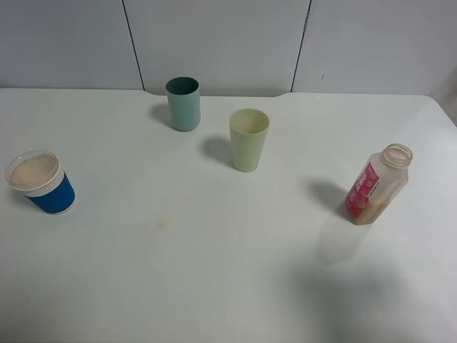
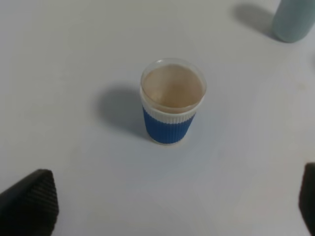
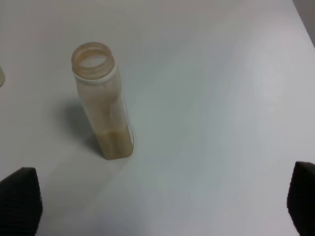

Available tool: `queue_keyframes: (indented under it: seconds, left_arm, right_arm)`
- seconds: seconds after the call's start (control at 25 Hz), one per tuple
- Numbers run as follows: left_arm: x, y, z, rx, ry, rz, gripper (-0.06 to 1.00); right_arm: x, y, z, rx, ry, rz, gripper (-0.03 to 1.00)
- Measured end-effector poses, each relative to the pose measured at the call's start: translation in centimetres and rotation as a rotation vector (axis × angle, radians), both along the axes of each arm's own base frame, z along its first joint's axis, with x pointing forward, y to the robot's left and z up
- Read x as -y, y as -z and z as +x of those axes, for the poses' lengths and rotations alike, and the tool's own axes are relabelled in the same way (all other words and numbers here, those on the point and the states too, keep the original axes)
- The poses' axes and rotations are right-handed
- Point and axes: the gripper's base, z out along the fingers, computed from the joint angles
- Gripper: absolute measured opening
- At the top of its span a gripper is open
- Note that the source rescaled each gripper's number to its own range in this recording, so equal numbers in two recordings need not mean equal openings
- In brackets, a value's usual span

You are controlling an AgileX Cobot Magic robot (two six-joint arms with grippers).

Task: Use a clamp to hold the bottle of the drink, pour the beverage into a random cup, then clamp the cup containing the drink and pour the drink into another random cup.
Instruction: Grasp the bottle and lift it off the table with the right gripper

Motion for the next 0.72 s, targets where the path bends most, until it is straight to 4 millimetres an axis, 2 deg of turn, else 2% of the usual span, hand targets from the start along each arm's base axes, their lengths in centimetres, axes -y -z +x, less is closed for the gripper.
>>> queue_keyframes:
  seconds: [0.72]
  left_arm:
    - [0.00, 0.00, 0.00, 0.000, 0.000, 0.000, 0.97]
  right_arm:
    - [0.00, 0.00, 0.00, 0.000, 0.000, 0.000, 1.00]
